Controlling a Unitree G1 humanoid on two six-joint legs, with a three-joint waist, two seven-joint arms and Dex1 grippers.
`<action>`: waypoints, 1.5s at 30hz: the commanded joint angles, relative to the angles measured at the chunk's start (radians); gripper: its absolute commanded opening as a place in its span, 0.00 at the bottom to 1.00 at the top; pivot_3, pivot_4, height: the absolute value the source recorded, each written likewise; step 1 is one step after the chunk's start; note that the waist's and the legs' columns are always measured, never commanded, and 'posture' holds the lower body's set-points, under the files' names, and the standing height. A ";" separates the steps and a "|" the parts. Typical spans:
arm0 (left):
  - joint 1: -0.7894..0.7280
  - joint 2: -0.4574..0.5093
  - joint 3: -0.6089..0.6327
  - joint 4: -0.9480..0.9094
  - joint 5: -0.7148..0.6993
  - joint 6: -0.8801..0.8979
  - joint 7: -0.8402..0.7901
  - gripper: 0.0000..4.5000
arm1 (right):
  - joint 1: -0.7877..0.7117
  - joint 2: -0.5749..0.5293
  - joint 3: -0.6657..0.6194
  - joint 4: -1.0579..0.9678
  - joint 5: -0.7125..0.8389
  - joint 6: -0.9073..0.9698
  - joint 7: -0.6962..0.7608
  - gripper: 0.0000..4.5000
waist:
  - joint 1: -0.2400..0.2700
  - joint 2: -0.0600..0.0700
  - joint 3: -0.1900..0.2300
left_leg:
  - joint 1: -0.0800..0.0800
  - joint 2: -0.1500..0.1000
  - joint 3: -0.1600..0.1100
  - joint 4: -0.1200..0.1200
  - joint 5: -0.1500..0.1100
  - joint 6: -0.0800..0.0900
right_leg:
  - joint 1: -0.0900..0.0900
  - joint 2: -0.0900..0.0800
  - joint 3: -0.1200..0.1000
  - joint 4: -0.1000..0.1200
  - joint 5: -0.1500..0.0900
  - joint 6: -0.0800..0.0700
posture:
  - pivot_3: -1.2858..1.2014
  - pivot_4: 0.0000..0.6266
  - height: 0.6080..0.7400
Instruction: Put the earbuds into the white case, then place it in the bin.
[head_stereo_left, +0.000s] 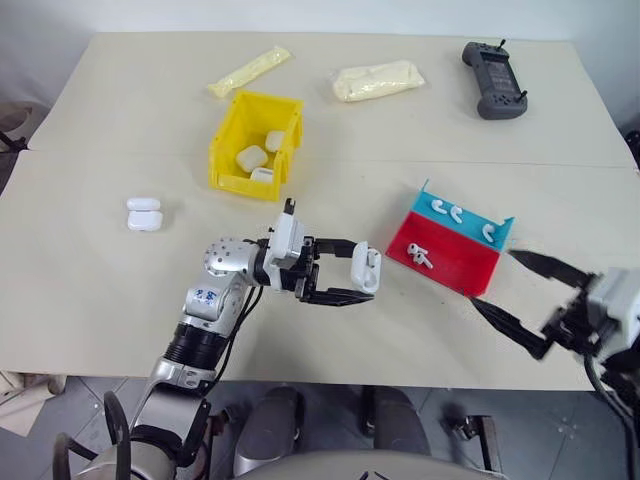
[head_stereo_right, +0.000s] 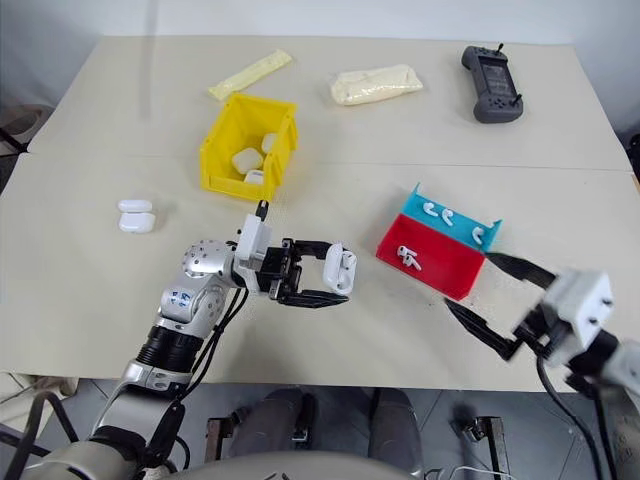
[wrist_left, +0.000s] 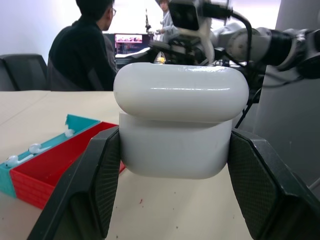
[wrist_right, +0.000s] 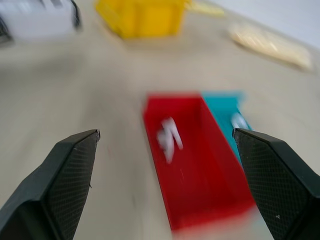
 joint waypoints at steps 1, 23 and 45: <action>-0.012 -0.012 -0.013 -0.002 0.014 -0.011 0.018 0.62 | 0.033 0.017 -0.067 0.056 -0.017 -0.086 0.015 0.99 | -0.006 0.000 0.000 | 0.000 0.000 0.000 0.000 0.000 0.000 | 0.000 0.000 0.000 0.000 0.000 0.000 | 0.52 0.24 1.00; -0.048 -0.052 -0.051 0.005 0.036 0.041 0.066 0.62 | -0.465 -0.443 0.213 0.110 0.074 0.491 -0.075 0.99 | -0.020 0.001 0.000 | -0.001 0.003 -0.002 0.000 0.000 -0.001 | -0.001 0.000 -0.001 0.000 0.000 0.000 | 0.52 0.24 1.00; 0.004 -0.067 -0.056 -0.057 0.042 0.037 0.151 0.62 | -1.474 -0.245 0.975 0.838 -0.349 0.882 -0.043 0.99 | -0.026 0.000 0.000 | -0.007 0.000 -0.004 0.002 0.000 -0.001 | -0.005 -0.002 -0.004 0.000 0.000 0.000 | 0.52 0.24 1.00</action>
